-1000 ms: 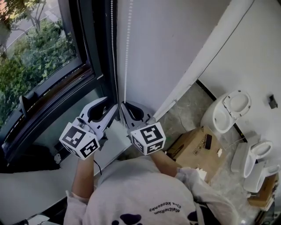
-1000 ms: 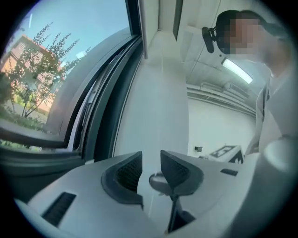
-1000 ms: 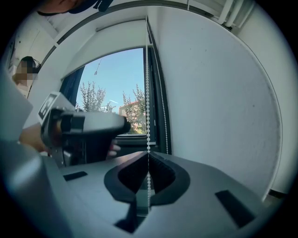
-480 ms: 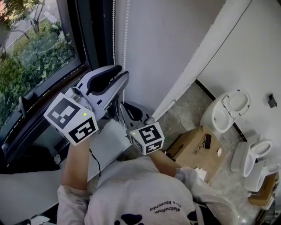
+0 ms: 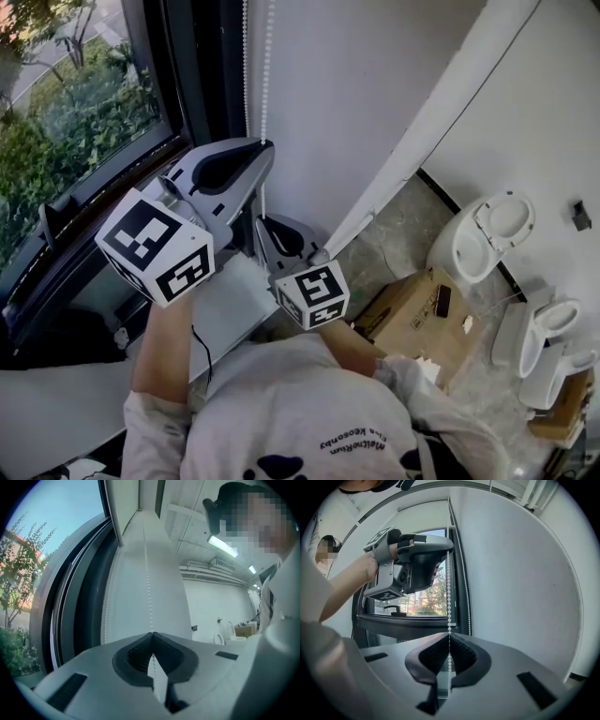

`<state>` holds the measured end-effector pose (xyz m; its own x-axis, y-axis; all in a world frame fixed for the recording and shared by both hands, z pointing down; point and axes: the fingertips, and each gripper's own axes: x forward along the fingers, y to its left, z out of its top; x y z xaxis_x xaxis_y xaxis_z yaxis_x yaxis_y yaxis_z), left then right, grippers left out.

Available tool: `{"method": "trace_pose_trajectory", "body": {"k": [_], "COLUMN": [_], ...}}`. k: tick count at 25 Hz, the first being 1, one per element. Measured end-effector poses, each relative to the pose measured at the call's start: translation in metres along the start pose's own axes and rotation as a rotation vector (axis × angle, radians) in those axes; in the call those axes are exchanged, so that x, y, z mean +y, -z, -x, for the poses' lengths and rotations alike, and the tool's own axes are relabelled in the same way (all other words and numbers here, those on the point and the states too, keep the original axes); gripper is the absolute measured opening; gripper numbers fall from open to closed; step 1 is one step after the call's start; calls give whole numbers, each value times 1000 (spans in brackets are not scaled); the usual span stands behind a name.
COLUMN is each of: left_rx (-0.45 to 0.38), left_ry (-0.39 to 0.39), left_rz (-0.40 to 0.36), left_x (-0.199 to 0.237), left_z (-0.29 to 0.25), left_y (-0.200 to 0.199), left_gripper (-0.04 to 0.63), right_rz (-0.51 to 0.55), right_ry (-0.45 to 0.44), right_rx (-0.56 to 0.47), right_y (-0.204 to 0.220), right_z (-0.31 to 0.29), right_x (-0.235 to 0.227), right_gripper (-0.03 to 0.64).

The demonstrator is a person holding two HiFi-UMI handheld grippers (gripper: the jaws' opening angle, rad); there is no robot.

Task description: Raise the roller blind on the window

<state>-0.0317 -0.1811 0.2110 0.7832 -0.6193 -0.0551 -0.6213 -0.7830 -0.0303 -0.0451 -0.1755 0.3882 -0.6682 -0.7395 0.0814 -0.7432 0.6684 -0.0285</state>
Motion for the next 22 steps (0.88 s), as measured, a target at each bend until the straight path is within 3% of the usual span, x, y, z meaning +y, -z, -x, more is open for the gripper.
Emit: {"method": "trace_pose_trajectory", "body": {"k": [22], "left_rx": [98], "left_ry": [-88], "left_rz": [172], "left_x": [4], "left_z": [10], "left_y": [132], "left_gripper": [9], "right_rz": [21], "right_ry": [-7], "right_rx": [192], "right_y": [132], "right_z": [-6], "right_x": [1], "right_gripper": [9]}}
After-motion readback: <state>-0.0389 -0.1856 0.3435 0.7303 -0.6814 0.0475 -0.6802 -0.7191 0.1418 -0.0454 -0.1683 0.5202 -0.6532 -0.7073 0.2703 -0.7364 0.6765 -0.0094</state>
